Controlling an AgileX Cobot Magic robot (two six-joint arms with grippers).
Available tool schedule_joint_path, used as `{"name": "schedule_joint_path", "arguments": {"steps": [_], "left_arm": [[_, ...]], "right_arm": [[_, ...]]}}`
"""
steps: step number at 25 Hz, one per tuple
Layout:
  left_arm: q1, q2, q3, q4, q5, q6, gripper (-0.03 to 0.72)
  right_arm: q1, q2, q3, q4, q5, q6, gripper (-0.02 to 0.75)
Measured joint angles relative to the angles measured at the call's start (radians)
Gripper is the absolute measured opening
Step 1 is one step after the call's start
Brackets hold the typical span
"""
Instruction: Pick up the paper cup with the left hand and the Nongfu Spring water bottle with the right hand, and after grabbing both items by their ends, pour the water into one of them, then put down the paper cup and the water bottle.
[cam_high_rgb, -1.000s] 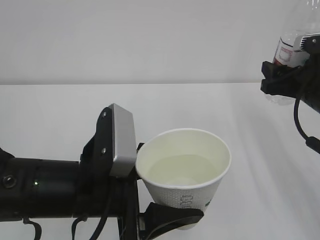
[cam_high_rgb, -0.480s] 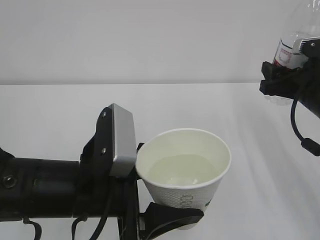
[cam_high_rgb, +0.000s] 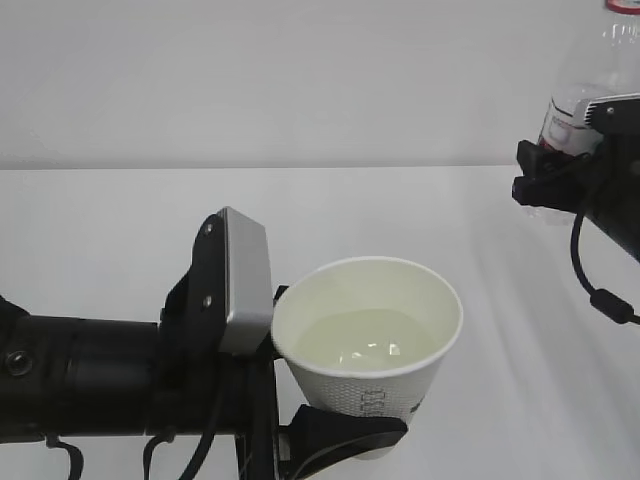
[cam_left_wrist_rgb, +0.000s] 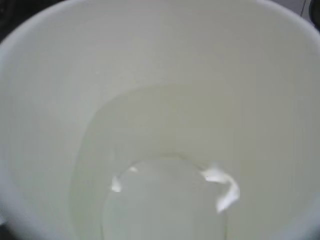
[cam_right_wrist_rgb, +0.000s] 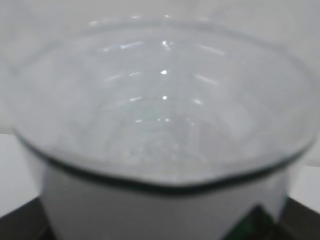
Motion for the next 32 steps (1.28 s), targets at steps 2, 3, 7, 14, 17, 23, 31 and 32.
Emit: {"name": "schedule_joint_path", "arguments": {"steps": [2,3,7,14,17,23,31,32], "left_arm": [[0.000,0.000,0.000,0.000,0.000,0.000,0.510],[0.000,0.000,0.000,0.000,0.000,0.000,0.510],[0.000,0.000,0.000,0.000,0.000,0.000,0.510],[0.000,0.000,0.000,0.000,0.000,0.000,0.510],[0.000,0.000,0.000,0.000,0.000,0.000,0.510],[0.000,0.000,0.000,0.000,0.000,0.000,0.510],[0.000,0.000,0.000,0.000,0.000,0.000,0.510],[0.000,0.000,0.000,0.000,0.000,0.000,0.510]], "right_arm": [[0.000,0.015,0.000,0.000,-0.004,0.000,0.524],[0.000,0.023,0.000,0.000,-0.007,0.000,0.524],[0.000,0.049,0.000,0.000,-0.029,0.000,0.524],[0.000,0.083,0.000,0.000,-0.059,0.000,0.524],[0.000,0.107,0.000,0.000,-0.081,0.000,0.524],[0.000,0.141,0.000,0.000,-0.107,0.000,0.524],[0.000,0.144,0.000,0.000,-0.138,0.000,0.524],[0.000,0.144,0.000,0.000,-0.138,0.000,0.524]]}}
